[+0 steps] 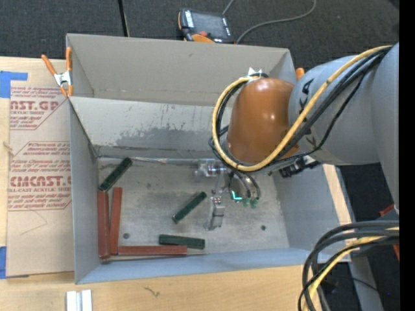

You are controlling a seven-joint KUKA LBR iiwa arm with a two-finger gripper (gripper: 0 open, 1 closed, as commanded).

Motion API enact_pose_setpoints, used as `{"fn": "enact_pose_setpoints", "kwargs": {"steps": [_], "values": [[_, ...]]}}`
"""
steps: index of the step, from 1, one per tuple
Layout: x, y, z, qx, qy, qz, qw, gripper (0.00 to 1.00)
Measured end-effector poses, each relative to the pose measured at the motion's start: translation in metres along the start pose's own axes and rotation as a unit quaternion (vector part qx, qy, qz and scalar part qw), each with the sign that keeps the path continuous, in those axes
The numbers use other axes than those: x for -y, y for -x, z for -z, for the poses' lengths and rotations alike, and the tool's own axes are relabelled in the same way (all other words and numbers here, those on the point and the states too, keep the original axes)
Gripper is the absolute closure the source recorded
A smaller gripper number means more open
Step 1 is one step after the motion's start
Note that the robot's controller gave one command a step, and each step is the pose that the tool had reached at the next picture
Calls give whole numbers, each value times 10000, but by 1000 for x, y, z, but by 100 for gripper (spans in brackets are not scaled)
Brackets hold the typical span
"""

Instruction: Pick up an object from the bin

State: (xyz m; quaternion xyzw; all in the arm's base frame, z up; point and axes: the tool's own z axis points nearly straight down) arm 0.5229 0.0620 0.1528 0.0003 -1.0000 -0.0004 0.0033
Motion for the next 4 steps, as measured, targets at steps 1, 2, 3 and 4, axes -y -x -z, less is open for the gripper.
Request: {"fn": "enact_pose_setpoints", "kwargs": {"steps": [1, 2, 3, 4], "values": [[-26, 46, -85, 25, -1, 700, 9975, 0], [-26, 47, -81, 34, 1, 690, 9976, 100], [-39, 48, 11, 68, -10, 2386, 9711, 100], [-26, 40, 103, 85, -17, 2391, 9710, 100]]}}
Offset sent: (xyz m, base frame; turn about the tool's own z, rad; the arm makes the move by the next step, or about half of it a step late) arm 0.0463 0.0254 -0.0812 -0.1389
